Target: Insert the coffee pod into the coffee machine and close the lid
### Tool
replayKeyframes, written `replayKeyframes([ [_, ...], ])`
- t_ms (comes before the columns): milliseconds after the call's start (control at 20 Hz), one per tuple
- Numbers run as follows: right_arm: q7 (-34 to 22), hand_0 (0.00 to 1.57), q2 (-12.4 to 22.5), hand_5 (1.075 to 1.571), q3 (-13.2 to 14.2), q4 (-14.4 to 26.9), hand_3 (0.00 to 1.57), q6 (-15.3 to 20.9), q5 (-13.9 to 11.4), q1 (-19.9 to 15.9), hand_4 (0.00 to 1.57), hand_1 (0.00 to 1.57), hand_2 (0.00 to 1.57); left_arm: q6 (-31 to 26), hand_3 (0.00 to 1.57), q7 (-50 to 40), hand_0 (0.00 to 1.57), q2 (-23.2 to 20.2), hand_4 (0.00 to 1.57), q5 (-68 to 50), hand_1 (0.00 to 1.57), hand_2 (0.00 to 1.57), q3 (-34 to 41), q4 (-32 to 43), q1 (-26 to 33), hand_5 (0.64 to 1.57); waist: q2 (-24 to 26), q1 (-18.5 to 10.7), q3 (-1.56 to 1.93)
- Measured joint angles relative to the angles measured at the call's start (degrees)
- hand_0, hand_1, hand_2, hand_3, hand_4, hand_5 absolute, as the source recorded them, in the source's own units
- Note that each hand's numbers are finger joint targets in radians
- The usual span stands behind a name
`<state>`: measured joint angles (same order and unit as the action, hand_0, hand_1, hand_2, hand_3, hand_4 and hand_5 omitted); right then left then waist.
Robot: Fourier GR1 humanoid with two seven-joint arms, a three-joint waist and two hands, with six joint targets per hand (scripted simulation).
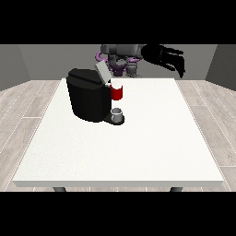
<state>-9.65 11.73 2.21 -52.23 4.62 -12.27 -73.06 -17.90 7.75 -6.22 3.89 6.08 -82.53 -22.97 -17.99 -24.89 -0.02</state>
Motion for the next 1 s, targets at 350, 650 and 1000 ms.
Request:
replayKeyframes([
  [350, 2.1, 0.0, -0.1, 1.571, 2.3, 4.5, 0.0, 0.4, 0.7, -3.4, 0.0, 0.0, 0.0, -0.7, 0.0, -0.6, 0.0, -0.3, 0.35, -0.7, 0.0, 0.0, -0.4, -1.1, -1.4, 1.571, -2.1, -1.2, -0.01],
  [650, 6.5, 0.0, -2.5, 1.571, 2.4, 5.7, 0.0, -0.9, 1.9, -1.9, 0.0, 0.0, 0.0, -1.1, 0.0, -1.5, 0.0, -0.3, 0.26, -1.3, 0.0, 0.0, -0.5, -1.9, 0.1, 1.571, 0.0, 0.6, 0.02],
  [1000, 13.3, 0.0, -9.1, 1.571, -1.3, 3.5, 0.0, -1.5, 3.3, 5.4, 0.26, 0.0, 0.0, 0.0, 0.0, -1.7, 0.0, -0.1, 0.27, -1.4, 0.0, 0.0, 0.6, 0.2, 3.7, 1.571, 5.6, 5.7, 0.01],
])
